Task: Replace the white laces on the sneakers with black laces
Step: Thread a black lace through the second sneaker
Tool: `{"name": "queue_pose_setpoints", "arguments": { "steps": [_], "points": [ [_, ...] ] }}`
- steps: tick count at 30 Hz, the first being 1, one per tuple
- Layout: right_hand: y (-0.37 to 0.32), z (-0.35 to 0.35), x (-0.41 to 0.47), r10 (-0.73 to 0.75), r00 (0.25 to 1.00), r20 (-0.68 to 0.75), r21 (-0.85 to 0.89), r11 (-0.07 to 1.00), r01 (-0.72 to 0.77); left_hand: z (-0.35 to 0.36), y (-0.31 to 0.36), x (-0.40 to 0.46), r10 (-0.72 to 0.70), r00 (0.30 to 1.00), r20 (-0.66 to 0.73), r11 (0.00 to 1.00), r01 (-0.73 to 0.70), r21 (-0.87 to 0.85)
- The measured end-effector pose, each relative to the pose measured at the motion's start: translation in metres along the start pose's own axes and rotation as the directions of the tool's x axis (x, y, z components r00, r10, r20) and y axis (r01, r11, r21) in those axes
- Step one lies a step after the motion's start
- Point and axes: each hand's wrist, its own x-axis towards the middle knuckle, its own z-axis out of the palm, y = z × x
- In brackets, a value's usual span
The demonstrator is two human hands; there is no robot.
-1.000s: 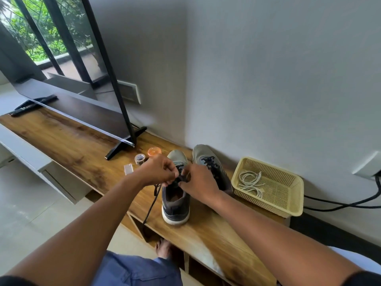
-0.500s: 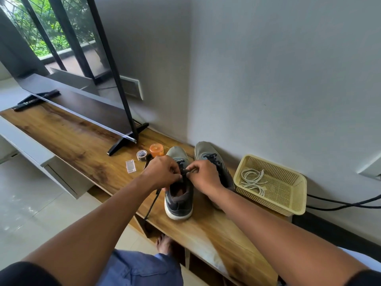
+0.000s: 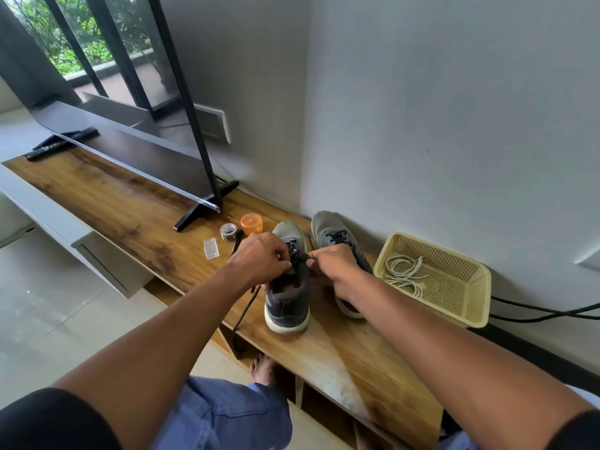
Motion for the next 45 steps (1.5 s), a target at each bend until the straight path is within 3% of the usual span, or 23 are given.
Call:
{"name": "queue_pose_setpoints", "arguments": {
  "steps": [6, 24, 32, 45],
  "points": [
    [-0.002, -0.002, 0.001, 0.009, 1.000, 0.025, 0.042, 0.999, -0.010, 0.002, -0.005, 0.001, -0.036, 0.999, -0.019, 0.998, 0.035, -0.057],
    [0.007, 0.001, 0.001, -0.188, 0.982, -0.005, -0.113, 0.976, 0.186, 0.008, -0.006, 0.005, -0.012, 1.000, -0.022, 0.995, 0.009, -0.099],
    [0.008, 0.001, 0.009, -0.087, 0.996, -0.025, -0.090, 0.992, 0.084, 0.006, -0.005, 0.004, -0.035, 0.999, 0.014, 0.978, 0.037, -0.207],
    [0.002, -0.002, 0.004, -0.021, 1.000, 0.015, -0.033, 0.999, 0.022, 0.006, -0.006, 0.004, -0.008, 0.999, 0.041, 0.991, 0.013, -0.133]
  ]
}}
